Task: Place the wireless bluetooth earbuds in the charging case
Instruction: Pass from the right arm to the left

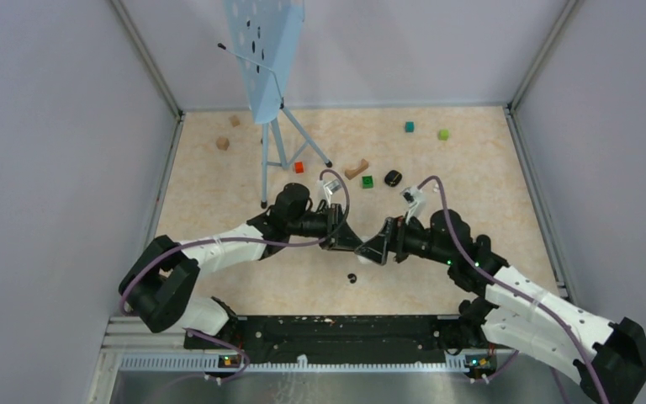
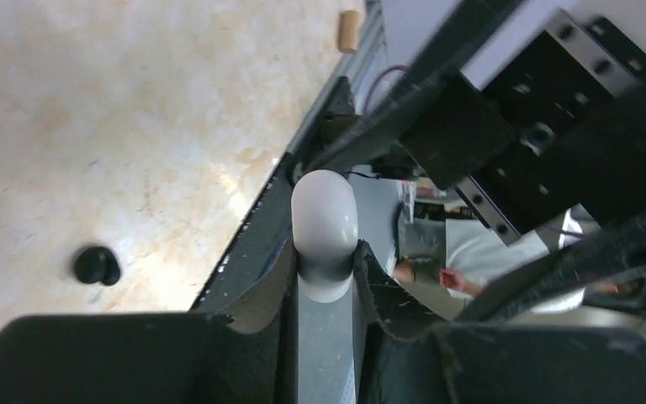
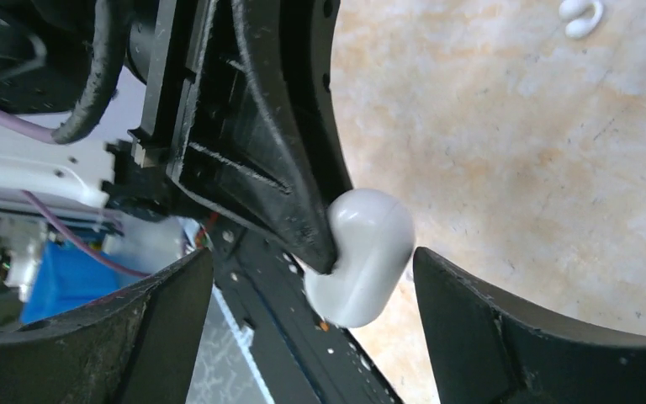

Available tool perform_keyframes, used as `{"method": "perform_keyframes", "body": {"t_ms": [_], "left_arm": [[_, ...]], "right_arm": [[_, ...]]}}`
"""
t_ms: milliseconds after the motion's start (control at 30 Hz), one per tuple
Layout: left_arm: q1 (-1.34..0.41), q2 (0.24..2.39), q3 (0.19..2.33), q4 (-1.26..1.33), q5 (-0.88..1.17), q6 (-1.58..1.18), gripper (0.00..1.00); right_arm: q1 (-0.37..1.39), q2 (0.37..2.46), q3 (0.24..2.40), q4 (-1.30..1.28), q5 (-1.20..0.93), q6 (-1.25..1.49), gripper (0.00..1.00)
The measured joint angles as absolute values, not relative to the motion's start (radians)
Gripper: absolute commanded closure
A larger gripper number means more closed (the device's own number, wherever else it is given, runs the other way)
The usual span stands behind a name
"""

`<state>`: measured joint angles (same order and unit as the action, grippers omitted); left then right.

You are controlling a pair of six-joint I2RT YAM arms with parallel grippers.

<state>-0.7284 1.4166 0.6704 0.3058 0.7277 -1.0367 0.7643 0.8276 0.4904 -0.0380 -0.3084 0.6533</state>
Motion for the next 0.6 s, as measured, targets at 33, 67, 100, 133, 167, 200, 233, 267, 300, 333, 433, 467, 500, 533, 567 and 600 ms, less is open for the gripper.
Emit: {"method": "perform_keyframes", "body": {"t_ms": [33, 67, 100, 133, 167, 200, 233, 267, 300, 333, 433, 467, 500, 533, 567, 600], "left_arm": [[-0.725, 1.417, 0.685, 0.306, 0.754, -1.019, 0.88], [-0.722, 1.416, 0.697, 0.307, 0.777, -1.01, 0.88], [-0.721, 1.416, 0.708, 0.308, 0.802, -0.996, 0.88], [-0.72, 1.414, 0.713, 0.309, 0.821, -0.988, 0.88], [-0.719, 1.409, 0.714, 0.309, 0.832, -0.983, 0.88], [-0.715, 1.404, 0.713, 0.308, 0.846, -0.98, 0.88], [-0.713, 1.398, 0.713, 0.308, 0.858, -0.977, 0.88], [-0.71, 1.391, 0.713, 0.311, 0.872, -0.978, 0.89], [-0.706, 1.383, 0.713, 0.315, 0.884, -0.978, 0.89], [-0.701, 1.376, 0.713, 0.322, 0.897, -0.979, 0.9], [-0.689, 1.362, 0.712, 0.356, 0.929, -0.995, 0.93], [-0.687, 1.36, 0.709, 0.373, 0.935, -1.002, 0.93], [-0.684, 1.359, 0.704, 0.394, 0.942, -1.017, 0.94], [-0.682, 1.358, 0.698, 0.415, 0.949, -1.028, 0.95], [-0.682, 1.358, 0.69, 0.443, 0.956, -1.048, 0.95], [-0.682, 1.358, 0.682, 0.464, 0.961, -1.06, 0.95]], "right_arm": [[0.745, 0.794, 0.472, -0.007, -0.323, 0.684, 0.15], [0.733, 0.779, 0.462, 0.009, -0.33, 0.698, 0.15], [0.714, 0.761, 0.442, 0.043, -0.348, 0.725, 0.16], [0.692, 0.744, 0.414, 0.085, -0.372, 0.759, 0.18], [0.674, 0.731, 0.386, 0.125, -0.395, 0.789, 0.19], [0.659, 0.721, 0.361, 0.158, -0.414, 0.817, 0.2], [0.648, 0.715, 0.338, 0.194, -0.431, 0.843, 0.22], [0.64, 0.71, 0.315, 0.226, -0.448, 0.87, 0.24], [0.636, 0.706, 0.295, 0.256, -0.461, 0.894, 0.26], [0.632, 0.701, 0.274, 0.294, -0.478, 0.924, 0.29], [0.632, 0.688, 0.227, 0.392, -0.508, 0.994, 0.37], [0.632, 0.683, 0.214, 0.422, -0.516, 1.016, 0.39], [0.632, 0.681, 0.204, 0.45, -0.522, 1.036, 0.42], [0.632, 0.678, 0.193, 0.482, -0.526, 1.058, 0.44], [0.631, 0.673, 0.18, 0.516, -0.529, 1.081, 0.46], [0.63, 0.67, 0.167, 0.547, -0.532, 1.1, 0.48]]}}
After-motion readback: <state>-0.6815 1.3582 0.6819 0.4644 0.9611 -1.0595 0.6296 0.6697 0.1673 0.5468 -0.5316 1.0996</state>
